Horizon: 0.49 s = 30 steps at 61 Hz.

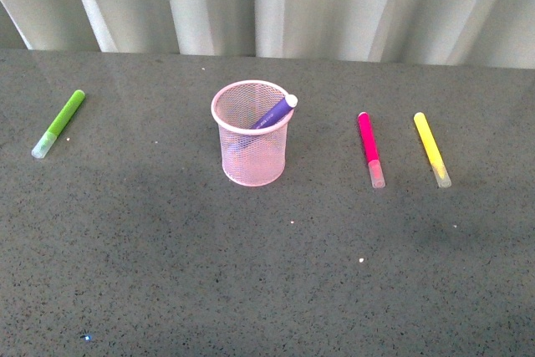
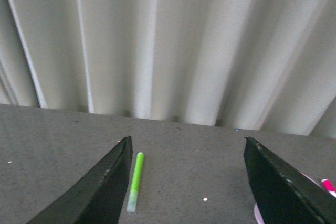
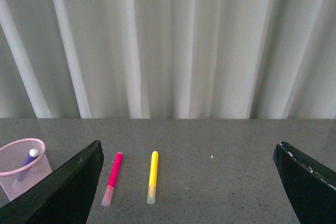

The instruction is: Insert purple and pink pens into pink cup

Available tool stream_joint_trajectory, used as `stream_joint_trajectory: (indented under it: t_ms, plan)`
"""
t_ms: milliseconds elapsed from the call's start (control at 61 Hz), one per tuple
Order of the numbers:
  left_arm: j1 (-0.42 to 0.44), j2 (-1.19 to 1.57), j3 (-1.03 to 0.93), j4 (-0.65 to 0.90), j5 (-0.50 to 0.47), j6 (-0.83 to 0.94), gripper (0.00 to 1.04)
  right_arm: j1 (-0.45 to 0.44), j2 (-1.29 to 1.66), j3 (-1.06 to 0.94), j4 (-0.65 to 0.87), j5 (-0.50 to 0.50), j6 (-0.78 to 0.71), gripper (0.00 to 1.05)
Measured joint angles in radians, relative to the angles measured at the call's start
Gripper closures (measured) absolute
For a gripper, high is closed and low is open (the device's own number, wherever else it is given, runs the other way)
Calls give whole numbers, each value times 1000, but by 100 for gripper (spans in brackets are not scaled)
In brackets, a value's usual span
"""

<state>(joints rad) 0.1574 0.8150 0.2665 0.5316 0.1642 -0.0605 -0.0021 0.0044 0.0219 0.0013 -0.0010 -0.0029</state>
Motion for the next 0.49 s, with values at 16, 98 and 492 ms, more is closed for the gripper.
stream_joint_trajectory:
  t_ms: [16,98,492]
  plan:
    - [-15,-15,-14,1,-27,7,42,0,0,0,0,0,0,7]
    - [-77,-70,-56,-2,-102,29,56,0,0,0,0,0,0,7]
    - [-158,-270,-185,-75,-164,53,101,0,0,0,0,0,0,7]
